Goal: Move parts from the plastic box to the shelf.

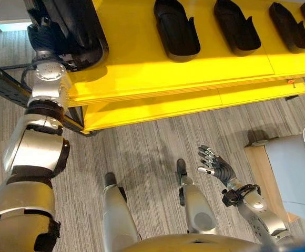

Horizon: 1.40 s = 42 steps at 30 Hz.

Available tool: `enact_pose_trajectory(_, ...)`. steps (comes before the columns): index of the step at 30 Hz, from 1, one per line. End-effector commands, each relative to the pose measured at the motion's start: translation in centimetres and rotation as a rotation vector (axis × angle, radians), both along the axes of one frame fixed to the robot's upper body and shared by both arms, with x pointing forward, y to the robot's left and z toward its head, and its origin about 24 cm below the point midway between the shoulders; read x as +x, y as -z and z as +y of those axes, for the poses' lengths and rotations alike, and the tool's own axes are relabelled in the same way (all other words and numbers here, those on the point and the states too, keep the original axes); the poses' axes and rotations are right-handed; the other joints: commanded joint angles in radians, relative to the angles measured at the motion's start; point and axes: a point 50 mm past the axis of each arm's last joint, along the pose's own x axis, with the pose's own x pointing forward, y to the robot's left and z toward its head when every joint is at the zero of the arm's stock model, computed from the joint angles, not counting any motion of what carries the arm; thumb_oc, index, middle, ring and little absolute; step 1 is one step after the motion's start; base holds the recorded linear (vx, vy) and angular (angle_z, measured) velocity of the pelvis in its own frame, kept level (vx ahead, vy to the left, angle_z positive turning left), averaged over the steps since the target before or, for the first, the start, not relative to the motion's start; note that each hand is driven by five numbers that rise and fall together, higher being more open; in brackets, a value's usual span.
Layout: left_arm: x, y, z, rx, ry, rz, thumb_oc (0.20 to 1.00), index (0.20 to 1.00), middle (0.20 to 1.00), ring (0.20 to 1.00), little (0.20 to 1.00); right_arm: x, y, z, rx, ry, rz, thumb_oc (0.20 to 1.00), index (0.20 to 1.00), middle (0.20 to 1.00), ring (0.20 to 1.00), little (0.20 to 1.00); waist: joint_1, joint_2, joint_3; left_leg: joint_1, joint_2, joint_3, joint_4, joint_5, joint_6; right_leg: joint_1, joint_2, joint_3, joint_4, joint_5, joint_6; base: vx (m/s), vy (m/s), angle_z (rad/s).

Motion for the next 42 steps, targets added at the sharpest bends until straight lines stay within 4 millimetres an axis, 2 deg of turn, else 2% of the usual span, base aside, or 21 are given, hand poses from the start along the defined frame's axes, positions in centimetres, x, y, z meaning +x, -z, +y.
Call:
enact_pose_trajectory(1,-1.3,-5.8,1.0,0.033,-0.016,-0.174,0.200,0.200,0.200,0.200,0.200,1.3,-2.8,-1.1,0.018,0.004,-0.128,1.000,1.000,1.000,1.000,1.000,0.008,0.015,-0.015,-0.009,-0.041,0.050,-0.083,0.063,0.051,0.016,-0.024,-0.015,0.133,-0.126,0.017,-0.02,0.006,-0.03)
enact_pose_trajectory(4,-1.5,-5.8,1.6,0.048,-0.041,-0.153,0.200,0.200,0.200,0.200,0.200,1.3,-2.8,-1.1,0.024,0.005,-0.124,1.000,1.000,1.000,1.000,1.000,0.007,0.010,-0.018,-0.025,-0.041,0.047,-0.073,0.058,0.051,0.010,-0.024,-0.017,0.131,-0.125,0.016,0.03,-0.002,-0.01)
enact_pose_trajectory(5,-1.5,-5.7,1.7,0.045,-0.046,-0.144,0.200,0.200,0.200,0.200,0.200,1.2,-2.8,-1.1,0.024,0.003,-0.123,1.000,1.000,1.000,1.000,1.000,0.007,0.010,-0.023,-0.018,-0.038,0.040,-0.063,0.026,0.044,0.019,-0.021,-0.016,0.133,-0.145,0.019,0.00,0.000,0.00)
enact_pose_trajectory(6,-1.5,-5.7,1.7,0.045,-0.046,-0.145,0.200,0.200,0.200,0.200,0.200,1.3,-2.8,-1.1,0.025,0.004,-0.125,1.000,1.000,1.000,1.000,1.000,0.006,0.008,-0.019,-0.030,-0.040,0.045,-0.066,0.054,0.052,0.008,-0.023,-0.018,0.131,-0.125,0.016,0.10,-0.005,-0.04)
enact_pose_trajectory(7,-1.5,-5.6,1.8,0.056,-0.056,-0.131,0.200,0.200,0.200,0.200,0.200,1.2,-2.8,-1.1,0.026,0.001,-0.125,1.000,1.000,1.000,1.000,1.000,0.006,0.006,-0.023,-0.031,-0.038,0.037,-0.051,0.020,0.046,0.013,-0.019,-0.015,0.132,-0.143,0.019,0.00,0.002,-0.04)
enact_pose_trajectory(17,-1.0,-4.8,1.2,0.103,-0.058,-0.081,0.200,0.200,0.200,0.200,0.200,1.0,-2.9,-1.4,0.023,-0.002,-0.128,1.000,1.000,1.000,1.000,1.000,0.001,0.001,-0.025,-0.057,-0.036,0.046,-0.020,-0.001,0.052,0.000,-0.018,-0.007,0.124,-0.138,0.018,0.02,0.011,-0.04)
enact_pose_trajectory(42,0.1,-5.1,-1.0,0.154,-0.022,-0.061,0.216,0.216,0.216,0.216,0.216,0.0,-2.8,-2.8,-0.021,-0.006,-0.111,1.000,1.000,1.000,1.000,1.000,-0.025,0.016,-0.056,-0.102,-0.040,0.054,-0.007,-0.011,0.056,-0.048,-0.024,0.007,0.123,-0.131,0.017,0.01,0.003,-0.04)
